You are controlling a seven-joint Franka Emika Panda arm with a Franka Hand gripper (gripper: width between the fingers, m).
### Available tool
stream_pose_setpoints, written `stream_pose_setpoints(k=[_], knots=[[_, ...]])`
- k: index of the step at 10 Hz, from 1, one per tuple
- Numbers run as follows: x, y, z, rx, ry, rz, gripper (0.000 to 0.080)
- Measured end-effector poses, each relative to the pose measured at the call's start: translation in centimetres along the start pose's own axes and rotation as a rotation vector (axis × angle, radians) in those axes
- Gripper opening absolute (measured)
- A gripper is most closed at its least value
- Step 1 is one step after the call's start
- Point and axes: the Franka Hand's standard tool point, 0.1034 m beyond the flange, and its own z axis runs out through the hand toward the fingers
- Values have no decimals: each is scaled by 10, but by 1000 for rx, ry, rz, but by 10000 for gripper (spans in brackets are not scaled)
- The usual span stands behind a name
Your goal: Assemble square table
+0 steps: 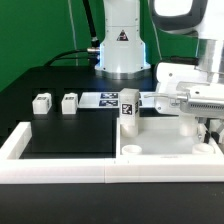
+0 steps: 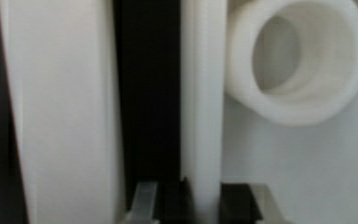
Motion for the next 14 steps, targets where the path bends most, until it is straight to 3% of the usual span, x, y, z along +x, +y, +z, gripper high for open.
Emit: stream_pose_setpoints(k=[5, 6, 7, 8, 9, 10, 14], knots=[[1, -5, 3, 16, 14, 7, 88], [2, -11, 5, 28, 22, 11, 266], [2, -16, 5, 38, 24, 15, 266], [1, -22, 5, 48, 27, 21, 448], [0, -26, 5, 55, 27, 25, 578], [0, -28, 6, 57, 27, 27, 629], [0, -30, 6, 58, 28, 29, 649]])
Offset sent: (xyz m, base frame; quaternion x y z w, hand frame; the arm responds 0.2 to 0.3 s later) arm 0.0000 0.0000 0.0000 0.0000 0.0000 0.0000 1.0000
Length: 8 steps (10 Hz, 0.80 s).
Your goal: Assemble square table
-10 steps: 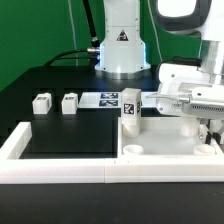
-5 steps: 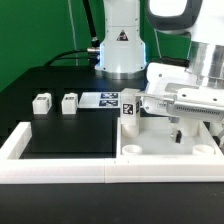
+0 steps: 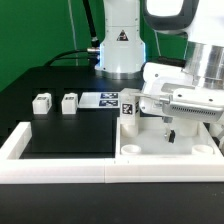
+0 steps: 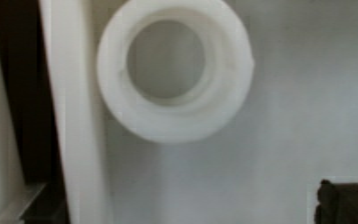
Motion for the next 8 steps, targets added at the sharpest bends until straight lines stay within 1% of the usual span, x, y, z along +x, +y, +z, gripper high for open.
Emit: stream_pose_setpoints(k=[2, 3, 4, 5, 6, 7, 8], knots=[[-1, 1, -3, 0, -4, 1, 649], [-7, -2, -23, 17, -23, 5, 649], [-13, -13, -57, 45, -58, 10, 649], [-15, -27, -81, 69, -82, 17, 649], [-20, -42, -99, 95, -99, 32, 649], [-21, -69, -118, 116, -121, 42, 649], [-13, -100, -120, 132, -119, 97, 649]])
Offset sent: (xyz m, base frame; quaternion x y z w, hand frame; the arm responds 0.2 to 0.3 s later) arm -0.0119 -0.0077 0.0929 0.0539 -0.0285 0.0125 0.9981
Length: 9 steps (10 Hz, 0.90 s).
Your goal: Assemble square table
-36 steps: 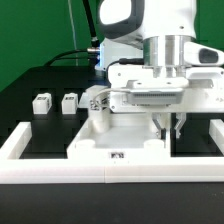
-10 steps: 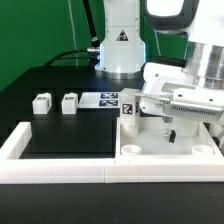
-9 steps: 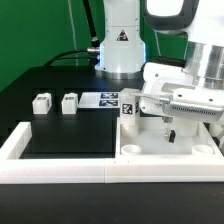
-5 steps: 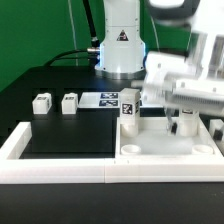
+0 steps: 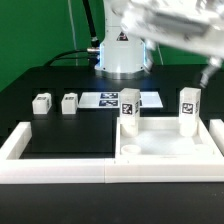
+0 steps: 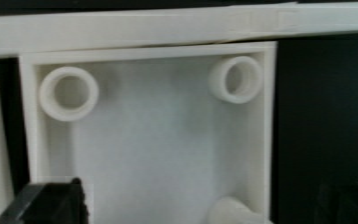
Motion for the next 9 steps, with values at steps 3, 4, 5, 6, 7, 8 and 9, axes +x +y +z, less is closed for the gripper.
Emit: stream_pose_setpoints(k=[3, 4, 5, 6, 7, 8, 9], knots=[[-8, -69, 24, -54, 67, 74, 649], [-10, -67, 24, -53, 67, 196, 649], [-9, -64, 23, -55, 71, 238, 649], [-9, -65, 24, -51, 74, 311, 649], [-9, -65, 24, -49, 76, 375, 649], [-6, -68, 25, -51, 87, 449, 649], [5, -84, 28, -56, 114, 583, 649]])
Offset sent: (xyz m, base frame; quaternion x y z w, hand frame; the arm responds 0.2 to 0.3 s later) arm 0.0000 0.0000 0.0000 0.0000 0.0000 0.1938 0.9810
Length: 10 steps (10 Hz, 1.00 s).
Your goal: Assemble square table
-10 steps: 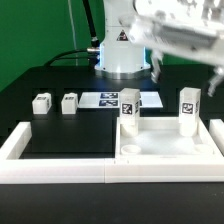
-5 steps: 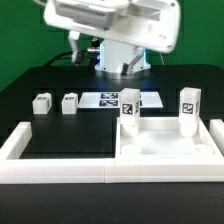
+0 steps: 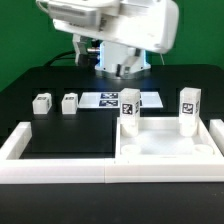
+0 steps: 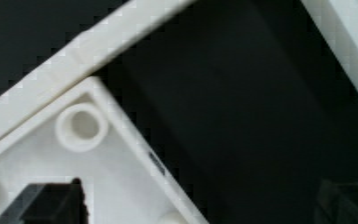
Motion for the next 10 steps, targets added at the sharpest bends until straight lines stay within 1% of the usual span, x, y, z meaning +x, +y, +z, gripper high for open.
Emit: stream_pose_setpoints(k=[1, 2, 3, 4, 5, 6, 10], knots=[[5, -24, 7, 22, 13, 146, 649], [17, -46, 17, 56, 33, 274, 649], [33, -61, 26, 84, 56, 353, 649], [37, -73, 33, 101, 68, 439, 649], [39, -79, 38, 115, 71, 511, 649], [39, -75, 36, 113, 67, 544, 649], [41, -74, 37, 122, 61, 784, 649]])
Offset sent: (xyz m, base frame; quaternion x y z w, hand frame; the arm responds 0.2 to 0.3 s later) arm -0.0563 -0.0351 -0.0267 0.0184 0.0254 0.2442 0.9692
